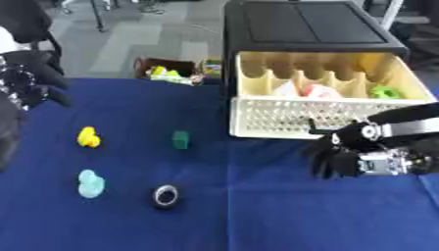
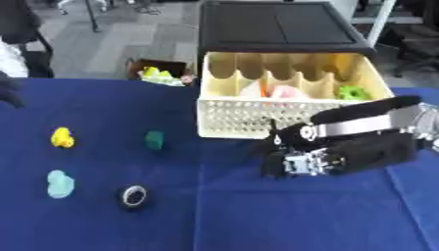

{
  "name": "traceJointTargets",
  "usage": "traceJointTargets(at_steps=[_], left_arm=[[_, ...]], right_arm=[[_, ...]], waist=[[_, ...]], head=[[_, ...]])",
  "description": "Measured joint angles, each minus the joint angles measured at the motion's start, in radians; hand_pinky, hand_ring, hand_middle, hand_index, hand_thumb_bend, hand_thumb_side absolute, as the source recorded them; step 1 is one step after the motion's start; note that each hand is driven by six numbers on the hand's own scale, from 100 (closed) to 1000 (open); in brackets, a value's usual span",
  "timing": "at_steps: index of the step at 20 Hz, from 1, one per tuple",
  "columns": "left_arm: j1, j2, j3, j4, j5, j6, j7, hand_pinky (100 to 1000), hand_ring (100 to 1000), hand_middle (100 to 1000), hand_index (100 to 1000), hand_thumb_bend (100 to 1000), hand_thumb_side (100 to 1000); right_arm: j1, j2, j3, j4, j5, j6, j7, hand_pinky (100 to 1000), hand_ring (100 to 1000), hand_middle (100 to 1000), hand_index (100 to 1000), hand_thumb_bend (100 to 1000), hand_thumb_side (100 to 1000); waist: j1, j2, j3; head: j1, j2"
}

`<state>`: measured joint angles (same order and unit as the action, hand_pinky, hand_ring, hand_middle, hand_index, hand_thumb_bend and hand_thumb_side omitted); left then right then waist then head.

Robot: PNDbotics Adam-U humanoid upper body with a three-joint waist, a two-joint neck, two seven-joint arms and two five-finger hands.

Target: Pick up objects from table and place into drawer.

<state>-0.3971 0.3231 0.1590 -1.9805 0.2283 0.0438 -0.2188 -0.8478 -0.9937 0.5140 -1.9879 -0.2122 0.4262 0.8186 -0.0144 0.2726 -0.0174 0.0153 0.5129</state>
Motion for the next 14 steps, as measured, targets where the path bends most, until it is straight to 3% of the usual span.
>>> traceJointTargets(at_steps=[14], left_arm=[[0.002, -0.012, 0.010, 0.000, -0.011, 0.002, -0.007, 535, 618, 546, 734, 138, 1000]], right_arm=[[-0.004, 0.033, 0.041, 0.121, 0.092, 0.008, -0.008, 771, 824, 826, 984, 100, 1000]], waist=[[0.003, 0.020, 0.019]], head=[[-0.019, -0.016]])
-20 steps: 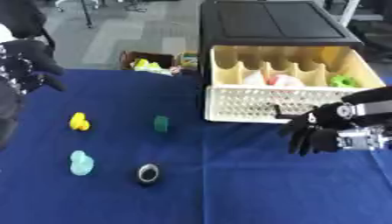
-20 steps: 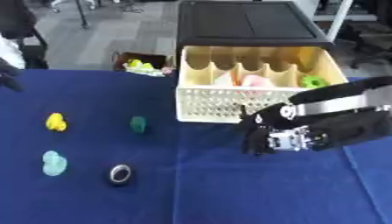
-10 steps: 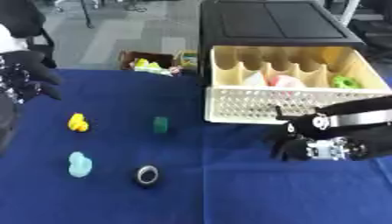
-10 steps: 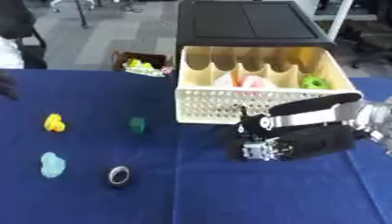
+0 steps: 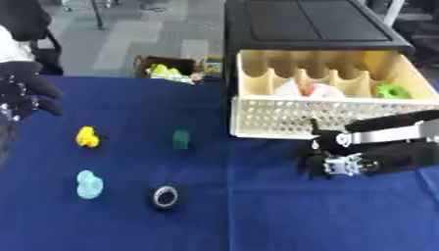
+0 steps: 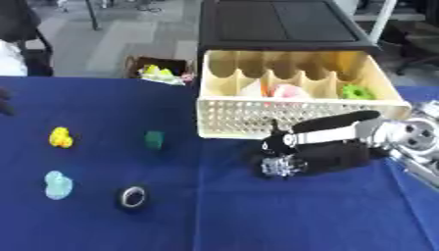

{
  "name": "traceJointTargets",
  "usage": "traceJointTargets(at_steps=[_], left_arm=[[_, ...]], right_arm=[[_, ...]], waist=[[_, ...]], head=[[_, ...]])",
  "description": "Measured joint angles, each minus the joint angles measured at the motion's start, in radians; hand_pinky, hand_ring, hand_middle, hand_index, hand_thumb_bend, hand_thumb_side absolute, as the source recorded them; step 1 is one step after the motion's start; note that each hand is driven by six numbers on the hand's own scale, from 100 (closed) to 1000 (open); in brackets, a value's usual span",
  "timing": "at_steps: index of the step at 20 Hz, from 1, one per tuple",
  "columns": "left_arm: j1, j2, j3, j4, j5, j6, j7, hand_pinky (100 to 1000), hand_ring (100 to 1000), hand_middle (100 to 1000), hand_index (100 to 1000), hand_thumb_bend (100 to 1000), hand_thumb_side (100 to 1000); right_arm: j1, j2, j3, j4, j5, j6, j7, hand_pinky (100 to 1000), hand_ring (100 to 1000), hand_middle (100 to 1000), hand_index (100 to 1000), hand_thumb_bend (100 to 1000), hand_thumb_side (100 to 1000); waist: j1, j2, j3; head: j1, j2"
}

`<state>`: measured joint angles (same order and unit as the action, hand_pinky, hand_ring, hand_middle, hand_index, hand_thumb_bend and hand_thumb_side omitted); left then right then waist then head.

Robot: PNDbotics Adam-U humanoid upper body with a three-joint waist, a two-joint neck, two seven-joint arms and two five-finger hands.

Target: Pick up objects from table and place into drawer.

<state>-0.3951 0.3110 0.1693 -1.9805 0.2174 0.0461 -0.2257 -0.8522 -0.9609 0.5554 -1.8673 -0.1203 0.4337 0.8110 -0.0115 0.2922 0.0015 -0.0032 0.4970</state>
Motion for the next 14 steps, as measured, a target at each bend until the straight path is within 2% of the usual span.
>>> traceJointTargets(at_steps=[14], left_arm=[[0.003, -0.006, 0.006, 0.000, -0.008, 0.002, -0.008, 539, 619, 545, 734, 140, 1000]], right_arm=[[0.007, 0.013, -0.009, 0.082, 0.062, -0.026, 0.026, 757, 808, 814, 968, 100, 1000]], waist=[[0.000, 0.008, 0.011]], head=[[-0.009, -0.016]])
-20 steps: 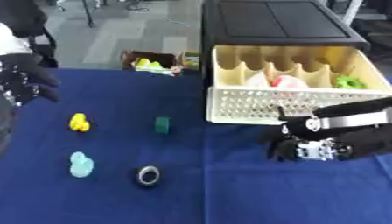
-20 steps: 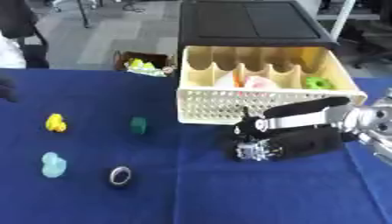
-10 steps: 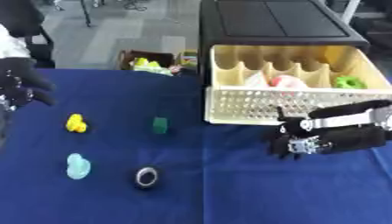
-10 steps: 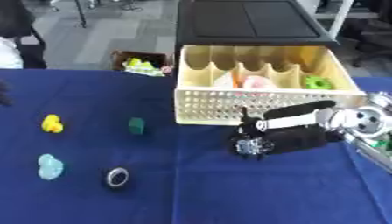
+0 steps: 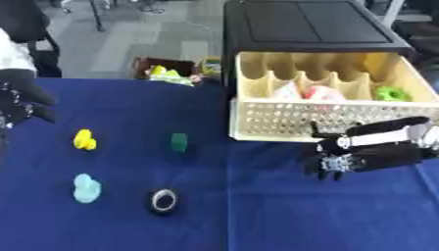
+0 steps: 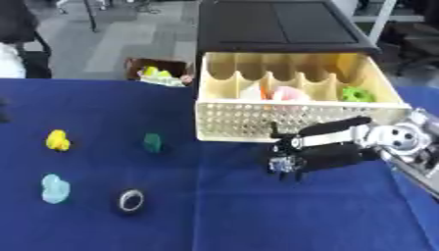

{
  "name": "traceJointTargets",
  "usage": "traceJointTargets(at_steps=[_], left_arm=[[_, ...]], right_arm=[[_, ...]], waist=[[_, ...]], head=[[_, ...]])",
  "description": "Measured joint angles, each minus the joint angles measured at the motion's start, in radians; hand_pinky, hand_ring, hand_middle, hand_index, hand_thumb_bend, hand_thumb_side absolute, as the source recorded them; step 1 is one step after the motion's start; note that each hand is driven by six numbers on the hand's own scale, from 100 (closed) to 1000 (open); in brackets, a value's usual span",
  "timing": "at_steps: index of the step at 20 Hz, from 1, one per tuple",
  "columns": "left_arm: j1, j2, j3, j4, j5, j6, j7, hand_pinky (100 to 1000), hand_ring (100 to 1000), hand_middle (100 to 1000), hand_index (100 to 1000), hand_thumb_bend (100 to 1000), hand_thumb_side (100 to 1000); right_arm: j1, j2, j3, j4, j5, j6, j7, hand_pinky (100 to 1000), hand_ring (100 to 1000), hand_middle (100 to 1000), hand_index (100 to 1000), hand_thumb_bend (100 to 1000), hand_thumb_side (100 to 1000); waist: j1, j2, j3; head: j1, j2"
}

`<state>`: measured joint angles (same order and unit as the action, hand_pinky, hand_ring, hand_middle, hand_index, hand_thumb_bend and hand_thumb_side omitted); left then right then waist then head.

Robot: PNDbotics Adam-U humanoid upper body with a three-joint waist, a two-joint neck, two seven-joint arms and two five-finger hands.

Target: Pick up objects from table and place into drawer.

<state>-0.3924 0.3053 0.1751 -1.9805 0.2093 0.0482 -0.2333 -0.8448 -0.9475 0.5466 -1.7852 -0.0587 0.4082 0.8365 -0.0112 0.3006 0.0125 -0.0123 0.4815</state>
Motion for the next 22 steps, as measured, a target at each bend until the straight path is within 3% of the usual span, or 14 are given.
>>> traceJointTargets(at_steps=[22], left_arm=[[0.007, -0.022, 0.001, 0.000, -0.016, 0.012, -0.027, 545, 621, 542, 733, 145, 1000]], right_arm=[[-0.076, 0.070, -0.035, 0.130, 0.093, -0.021, 0.021, 724, 776, 773, 933, 100, 1000]], waist=[[-0.001, 0.014, 0.001]], head=[[-0.012, -0.018]])
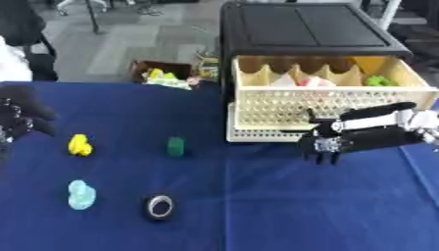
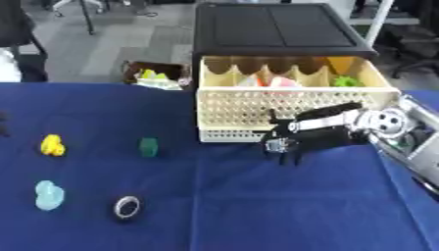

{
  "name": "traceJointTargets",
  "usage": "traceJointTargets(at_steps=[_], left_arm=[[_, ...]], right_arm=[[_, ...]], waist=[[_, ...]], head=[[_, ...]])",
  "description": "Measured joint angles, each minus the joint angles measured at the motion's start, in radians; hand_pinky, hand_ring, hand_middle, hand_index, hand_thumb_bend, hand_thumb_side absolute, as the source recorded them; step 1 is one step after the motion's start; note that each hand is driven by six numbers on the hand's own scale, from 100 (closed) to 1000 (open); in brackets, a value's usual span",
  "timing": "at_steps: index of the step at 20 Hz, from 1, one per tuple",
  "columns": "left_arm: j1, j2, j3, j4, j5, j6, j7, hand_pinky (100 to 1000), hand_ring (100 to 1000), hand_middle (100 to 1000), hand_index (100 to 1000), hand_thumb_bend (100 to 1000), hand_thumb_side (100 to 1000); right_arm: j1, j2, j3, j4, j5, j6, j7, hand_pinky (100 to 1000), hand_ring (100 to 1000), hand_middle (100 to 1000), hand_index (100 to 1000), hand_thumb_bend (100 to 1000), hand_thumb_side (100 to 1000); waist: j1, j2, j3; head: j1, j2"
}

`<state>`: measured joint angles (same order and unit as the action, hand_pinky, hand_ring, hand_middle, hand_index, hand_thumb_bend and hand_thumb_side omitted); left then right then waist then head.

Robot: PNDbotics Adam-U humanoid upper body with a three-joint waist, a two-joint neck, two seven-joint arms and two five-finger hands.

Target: Pick up objects from table and place into drawer.

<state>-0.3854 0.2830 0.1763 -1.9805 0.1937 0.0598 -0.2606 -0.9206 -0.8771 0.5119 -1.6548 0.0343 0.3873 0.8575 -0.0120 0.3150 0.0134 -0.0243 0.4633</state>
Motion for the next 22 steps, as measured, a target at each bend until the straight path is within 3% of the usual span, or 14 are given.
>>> traceJointTargets(at_steps=[22], left_arm=[[0.007, -0.011, 0.005, 0.000, -0.001, 0.004, -0.015, 552, 624, 543, 719, 147, 1000]], right_arm=[[-0.131, 0.151, -0.019, 0.290, 0.127, -0.037, 0.033, 708, 753, 755, 921, 100, 1000]], waist=[[-0.002, 0.010, 0.015]], head=[[-0.009, -0.017]])
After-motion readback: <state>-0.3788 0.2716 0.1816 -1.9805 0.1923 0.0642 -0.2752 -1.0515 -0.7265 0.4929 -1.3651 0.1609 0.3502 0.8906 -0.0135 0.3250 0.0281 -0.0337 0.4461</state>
